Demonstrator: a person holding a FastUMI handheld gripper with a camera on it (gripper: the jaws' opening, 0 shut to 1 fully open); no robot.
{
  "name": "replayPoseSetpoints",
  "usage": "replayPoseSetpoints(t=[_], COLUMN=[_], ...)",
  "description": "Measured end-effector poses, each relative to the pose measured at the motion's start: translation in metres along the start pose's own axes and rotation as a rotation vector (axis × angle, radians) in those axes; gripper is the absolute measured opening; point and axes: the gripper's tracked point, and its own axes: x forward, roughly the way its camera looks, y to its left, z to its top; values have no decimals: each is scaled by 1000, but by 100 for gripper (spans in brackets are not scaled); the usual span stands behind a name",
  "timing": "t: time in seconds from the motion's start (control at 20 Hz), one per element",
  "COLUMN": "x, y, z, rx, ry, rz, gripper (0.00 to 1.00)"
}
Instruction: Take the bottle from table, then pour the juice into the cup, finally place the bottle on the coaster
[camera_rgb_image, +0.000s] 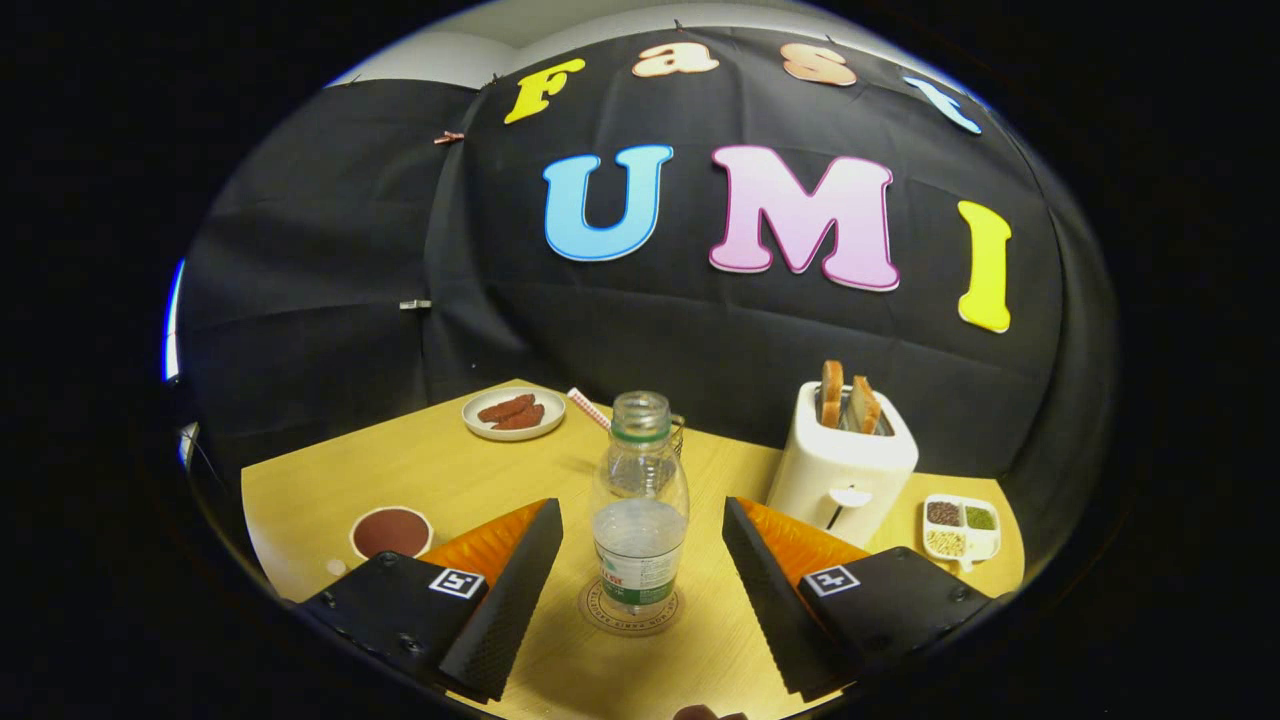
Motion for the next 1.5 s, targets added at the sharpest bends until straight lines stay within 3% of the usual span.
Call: replayPoseSetpoints(t=[0.3,0.5,0.75,1.0,1.25,1.5], x=[-64,-118,-187,-241,-265,-276], y=[-18,-20,-11,2,31,42], z=[85,131,149,155,155,170], rx=[-90,-53,6,-66,48,2], ry=[-135,-171,-170,-172,-172,-216], rz=[-148,-243,-334,-423,-440,-446], gripper=[98,98,98,98,98,97])
